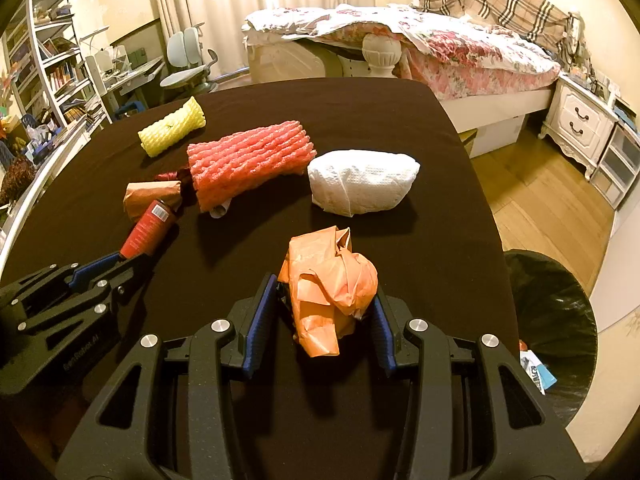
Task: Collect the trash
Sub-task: 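Carry the red bottle and orange wrapper over the black trash bin with both tools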
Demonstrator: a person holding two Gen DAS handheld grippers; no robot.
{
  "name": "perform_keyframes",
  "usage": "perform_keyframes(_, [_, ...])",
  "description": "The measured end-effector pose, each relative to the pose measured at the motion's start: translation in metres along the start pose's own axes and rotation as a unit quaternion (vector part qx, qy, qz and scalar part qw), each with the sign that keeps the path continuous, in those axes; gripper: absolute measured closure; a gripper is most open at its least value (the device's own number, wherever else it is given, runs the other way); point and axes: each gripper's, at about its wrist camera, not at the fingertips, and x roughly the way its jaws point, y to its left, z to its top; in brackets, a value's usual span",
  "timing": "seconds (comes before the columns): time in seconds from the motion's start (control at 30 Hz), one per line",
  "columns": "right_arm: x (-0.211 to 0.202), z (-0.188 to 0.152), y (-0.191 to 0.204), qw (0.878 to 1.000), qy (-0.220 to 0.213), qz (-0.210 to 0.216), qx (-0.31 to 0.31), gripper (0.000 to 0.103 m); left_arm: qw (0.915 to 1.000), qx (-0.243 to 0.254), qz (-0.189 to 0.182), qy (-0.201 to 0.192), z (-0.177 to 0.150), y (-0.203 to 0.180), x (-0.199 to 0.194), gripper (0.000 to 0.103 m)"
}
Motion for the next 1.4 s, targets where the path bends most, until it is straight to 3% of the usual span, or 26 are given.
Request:
perform_keyframes(0.03, [0.0,0.0,0.0,1.0,0.0,0.0,0.0,0.06,1.0,-0.001,0.002,0.001,0.002,0.0,0.002,0.072])
perform_keyframes(0.17, [0.0,0.0,0.0,1.0,0.0,0.0,0.0,0.06,1.0,-0.002,0.007,0.004,0.007,-0.001,0.006,0.047])
perform_keyframes(0.27, [0.0,0.0,0.0,1.0,0.0,0.0,0.0,0.06,0.9999,-0.01,0.001,0.005,0.011,0.001,0.009,0.047])
perform_keyframes(0.33, [0.0,0.0,0.0,1.0,0.0,-0.001,-0.001,0.06,0.9999,-0.011,-0.001,0.006,0.01,0.002,0.01,0.049])
perform_keyframes(0.43, [0.0,0.0,0.0,1.0,0.0,-0.001,-0.001,0.06,1.0,-0.001,-0.004,0.001,0.01,0.001,0.011,0.069])
perform_keyframes(0.5, [0.0,0.0,0.0,1.0,-0.001,-0.003,-0.001,0.06,0.9999,0.012,-0.008,-0.003,0.008,-0.002,0.011,0.075])
perform_keyframes(1.1, [-0.028,-0.013,-0.013,1.0,-0.015,-0.011,0.019,0.061,0.9993,0.007,-0.017,-0.032,-0.006,-0.01,-0.013,0.075])
perform_keyframes(1.4, [-0.057,-0.02,-0.052,0.997,-0.033,-0.039,0.051,0.061,0.9973,0.021,-0.048,-0.051,-0.007,-0.043,-0.031,0.075])
